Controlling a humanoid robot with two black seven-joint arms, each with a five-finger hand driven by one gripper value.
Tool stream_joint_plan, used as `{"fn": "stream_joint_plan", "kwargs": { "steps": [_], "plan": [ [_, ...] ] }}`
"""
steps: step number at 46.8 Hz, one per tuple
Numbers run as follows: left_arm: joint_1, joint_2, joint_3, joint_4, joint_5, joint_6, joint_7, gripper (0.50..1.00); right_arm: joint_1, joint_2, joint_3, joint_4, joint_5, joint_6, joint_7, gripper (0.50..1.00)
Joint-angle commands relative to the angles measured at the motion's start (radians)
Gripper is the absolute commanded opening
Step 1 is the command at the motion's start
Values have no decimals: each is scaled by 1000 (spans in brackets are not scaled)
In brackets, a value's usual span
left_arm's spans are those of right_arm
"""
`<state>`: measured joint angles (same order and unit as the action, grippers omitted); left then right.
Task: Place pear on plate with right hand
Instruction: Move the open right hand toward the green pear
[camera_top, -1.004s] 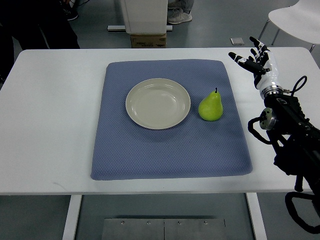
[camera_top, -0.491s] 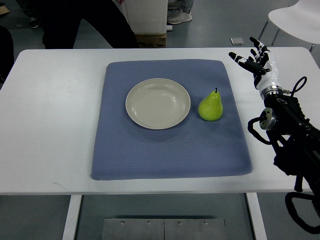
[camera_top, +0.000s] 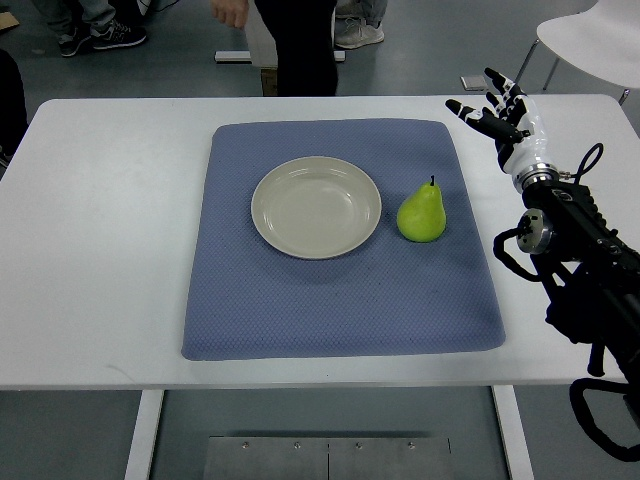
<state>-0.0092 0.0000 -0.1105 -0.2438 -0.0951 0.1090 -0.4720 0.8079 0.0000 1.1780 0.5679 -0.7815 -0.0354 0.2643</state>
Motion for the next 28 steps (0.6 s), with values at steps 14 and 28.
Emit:
{"fn": "stream_joint_plan", "kwargs": {
  "steps": [14,28],
  "plan": [
    [0,0,0,0,0,0,0,1000,14,0,-23,0,39,143,-30,1000],
    [0,0,0,0,0,0,0,1000,14,-52,-38,3,45,206,-17,1000]
  ]
}}
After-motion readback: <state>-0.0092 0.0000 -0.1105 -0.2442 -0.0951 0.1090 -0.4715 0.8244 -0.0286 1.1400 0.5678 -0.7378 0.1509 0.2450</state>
